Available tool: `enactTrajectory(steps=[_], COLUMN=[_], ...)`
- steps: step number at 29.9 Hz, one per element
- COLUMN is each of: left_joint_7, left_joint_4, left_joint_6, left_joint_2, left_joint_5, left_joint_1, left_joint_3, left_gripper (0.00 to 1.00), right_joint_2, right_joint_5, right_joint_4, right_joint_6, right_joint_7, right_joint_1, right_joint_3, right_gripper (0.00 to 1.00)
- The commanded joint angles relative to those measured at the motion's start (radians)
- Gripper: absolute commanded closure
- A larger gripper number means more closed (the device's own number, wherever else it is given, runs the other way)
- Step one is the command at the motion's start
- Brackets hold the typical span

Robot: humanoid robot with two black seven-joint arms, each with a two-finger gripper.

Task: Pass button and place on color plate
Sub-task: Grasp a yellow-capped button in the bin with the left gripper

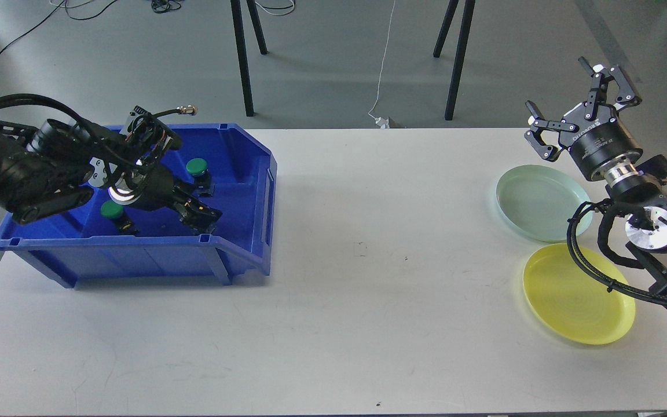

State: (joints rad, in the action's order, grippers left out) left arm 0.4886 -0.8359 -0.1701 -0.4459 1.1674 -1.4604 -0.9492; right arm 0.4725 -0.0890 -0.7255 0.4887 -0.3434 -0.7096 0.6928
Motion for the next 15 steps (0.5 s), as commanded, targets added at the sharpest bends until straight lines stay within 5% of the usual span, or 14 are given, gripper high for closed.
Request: enactTrajectory(steps=[1,15], left_joint_7=[0.000,0.000], left_joint_4=[0.000,0.000], left_joint_6=[0.000,0.000], left_joint_2=[0.001,0.000], left_joint_5=[0.000,0.001], left_joint_1=[-0.001,0.002], left_joint_3=[-0.002,-0.005], left_gripper=[0.35,0.38], right_joint_2=[0.000,0.000], right_joint_5=[0.000,0.000], right_joint_4=[0.000,-0.003], right_joint_6=[0.000,0.000], right_joint_7=[0.000,0.000], right_joint_1=[0.005,0.022], right_joint_3=[0.004,0.027], right_gripper=[0.01,0.01])
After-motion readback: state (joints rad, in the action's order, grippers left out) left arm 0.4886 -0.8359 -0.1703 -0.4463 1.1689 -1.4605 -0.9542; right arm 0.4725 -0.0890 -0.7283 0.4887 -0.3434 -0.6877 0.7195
